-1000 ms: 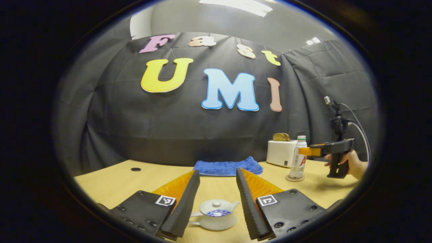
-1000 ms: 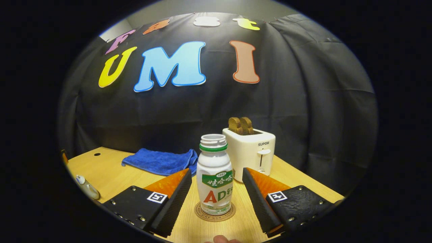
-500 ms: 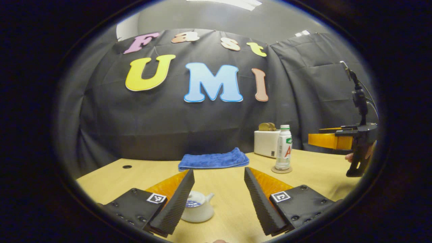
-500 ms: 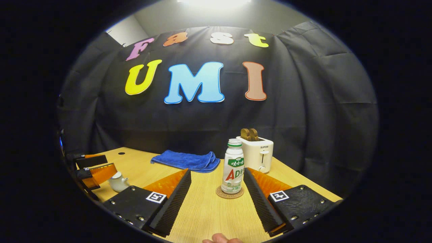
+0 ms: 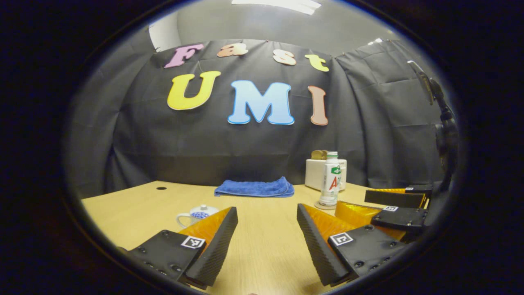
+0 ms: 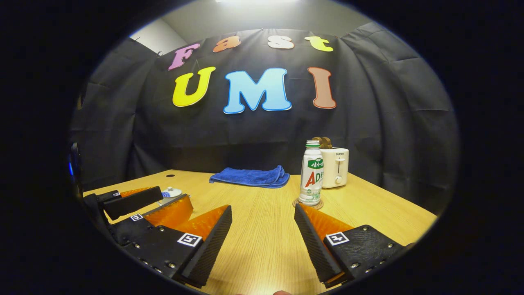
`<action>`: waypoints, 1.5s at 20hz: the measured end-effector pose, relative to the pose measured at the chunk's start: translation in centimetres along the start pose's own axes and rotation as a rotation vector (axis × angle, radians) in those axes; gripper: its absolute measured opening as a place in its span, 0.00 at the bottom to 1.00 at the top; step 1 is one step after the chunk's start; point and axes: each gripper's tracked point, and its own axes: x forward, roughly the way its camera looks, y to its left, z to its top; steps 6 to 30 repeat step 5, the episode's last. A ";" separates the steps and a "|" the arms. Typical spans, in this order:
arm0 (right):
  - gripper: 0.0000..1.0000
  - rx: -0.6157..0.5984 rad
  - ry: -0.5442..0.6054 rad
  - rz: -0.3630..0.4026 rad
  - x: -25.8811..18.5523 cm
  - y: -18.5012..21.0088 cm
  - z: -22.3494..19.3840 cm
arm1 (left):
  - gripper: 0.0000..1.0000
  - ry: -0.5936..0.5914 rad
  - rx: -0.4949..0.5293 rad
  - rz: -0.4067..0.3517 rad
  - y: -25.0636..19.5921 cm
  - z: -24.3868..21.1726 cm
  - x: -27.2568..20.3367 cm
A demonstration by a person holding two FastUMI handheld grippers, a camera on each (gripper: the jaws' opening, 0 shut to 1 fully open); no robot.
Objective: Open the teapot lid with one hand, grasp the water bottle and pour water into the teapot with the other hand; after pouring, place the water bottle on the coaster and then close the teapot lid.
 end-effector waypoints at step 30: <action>0.56 0.012 -0.034 -0.097 0.2 -1.4 -0.7 | 1.00 0.018 0.067 0.139 1.2 0.3 -0.6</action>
